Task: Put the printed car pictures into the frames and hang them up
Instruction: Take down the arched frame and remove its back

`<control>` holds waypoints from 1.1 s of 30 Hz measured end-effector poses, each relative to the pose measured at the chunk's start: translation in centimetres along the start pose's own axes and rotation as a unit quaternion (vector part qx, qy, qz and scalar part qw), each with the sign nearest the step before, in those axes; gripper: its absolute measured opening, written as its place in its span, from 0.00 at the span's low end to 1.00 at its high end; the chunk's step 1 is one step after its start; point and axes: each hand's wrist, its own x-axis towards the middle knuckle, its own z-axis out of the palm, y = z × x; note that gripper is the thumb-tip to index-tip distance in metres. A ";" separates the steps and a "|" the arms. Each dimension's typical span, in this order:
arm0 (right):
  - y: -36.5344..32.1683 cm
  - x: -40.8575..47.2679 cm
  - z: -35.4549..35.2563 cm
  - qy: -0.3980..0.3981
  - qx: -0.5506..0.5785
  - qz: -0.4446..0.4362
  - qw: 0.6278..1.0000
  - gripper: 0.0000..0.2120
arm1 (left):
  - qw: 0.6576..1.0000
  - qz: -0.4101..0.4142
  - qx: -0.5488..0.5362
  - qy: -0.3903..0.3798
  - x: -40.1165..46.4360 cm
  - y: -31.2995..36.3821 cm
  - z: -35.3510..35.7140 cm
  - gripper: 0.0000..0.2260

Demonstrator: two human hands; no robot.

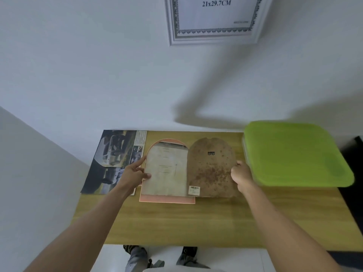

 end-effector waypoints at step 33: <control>1.5 -3.7 8.4 -0.111 -0.328 -0.288 0.893 0.18 | 0.966 0.041 0.248 0.056 2.0 -2.2 1.9 0.30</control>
